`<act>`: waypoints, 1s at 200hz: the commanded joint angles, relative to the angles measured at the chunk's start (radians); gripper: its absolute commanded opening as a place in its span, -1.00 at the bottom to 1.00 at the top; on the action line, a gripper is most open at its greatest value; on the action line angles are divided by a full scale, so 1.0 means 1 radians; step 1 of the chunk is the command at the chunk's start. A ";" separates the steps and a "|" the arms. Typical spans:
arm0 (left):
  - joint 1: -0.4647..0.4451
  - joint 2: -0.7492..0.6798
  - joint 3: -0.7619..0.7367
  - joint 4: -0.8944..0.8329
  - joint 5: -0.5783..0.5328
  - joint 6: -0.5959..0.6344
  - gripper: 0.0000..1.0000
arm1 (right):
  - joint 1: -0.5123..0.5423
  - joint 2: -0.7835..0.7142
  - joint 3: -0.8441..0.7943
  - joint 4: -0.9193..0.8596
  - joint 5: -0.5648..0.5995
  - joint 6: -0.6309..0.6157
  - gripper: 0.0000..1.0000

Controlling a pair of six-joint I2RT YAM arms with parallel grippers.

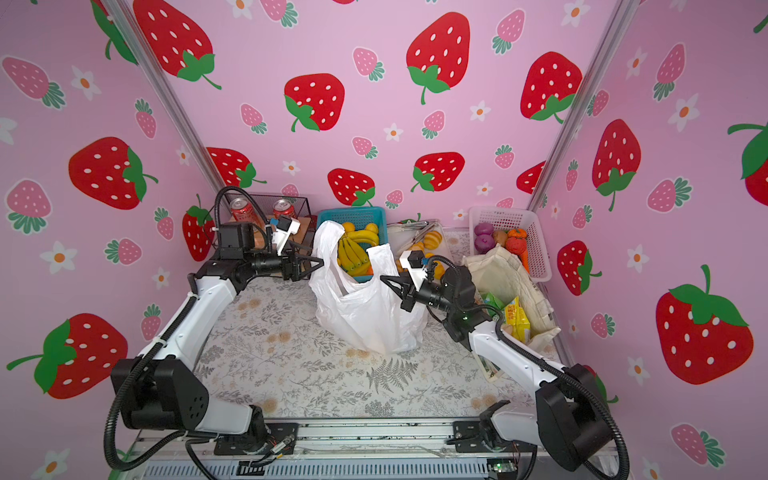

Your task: Place the mixed food into the grocery bags and tie them

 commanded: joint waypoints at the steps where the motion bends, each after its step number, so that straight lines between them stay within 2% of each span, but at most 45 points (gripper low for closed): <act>1: -0.013 -0.002 0.044 0.041 0.122 0.038 0.38 | -0.006 -0.016 -0.007 0.027 -0.016 -0.010 -1.00; 40: -0.049 0.001 0.019 0.073 0.149 0.066 0.24 | -0.006 -0.002 0.002 0.028 -0.018 -0.007 -1.00; 75: -0.060 0.027 0.040 0.072 0.175 0.077 0.22 | -0.006 0.007 0.008 0.028 -0.020 -0.005 -1.00; 93: -0.068 0.043 0.064 0.054 0.191 0.081 0.02 | -0.006 0.008 0.008 0.028 -0.019 -0.004 -1.00; 135: -0.072 0.049 0.102 -0.065 0.199 0.147 -0.70 | -0.006 0.003 0.002 0.021 -0.004 -0.012 -1.00; 149: -0.067 0.035 0.106 -0.104 0.187 0.178 -0.82 | -0.006 0.003 0.002 0.015 -0.001 -0.018 -1.00; 168: -0.047 0.015 0.104 -0.131 0.185 0.196 -0.78 | -0.006 0.002 0.005 0.008 0.000 -0.024 -1.00; 200: 0.007 -0.008 0.105 -0.172 0.181 0.228 -0.19 | -0.006 0.001 0.012 -0.007 0.001 -0.034 -1.00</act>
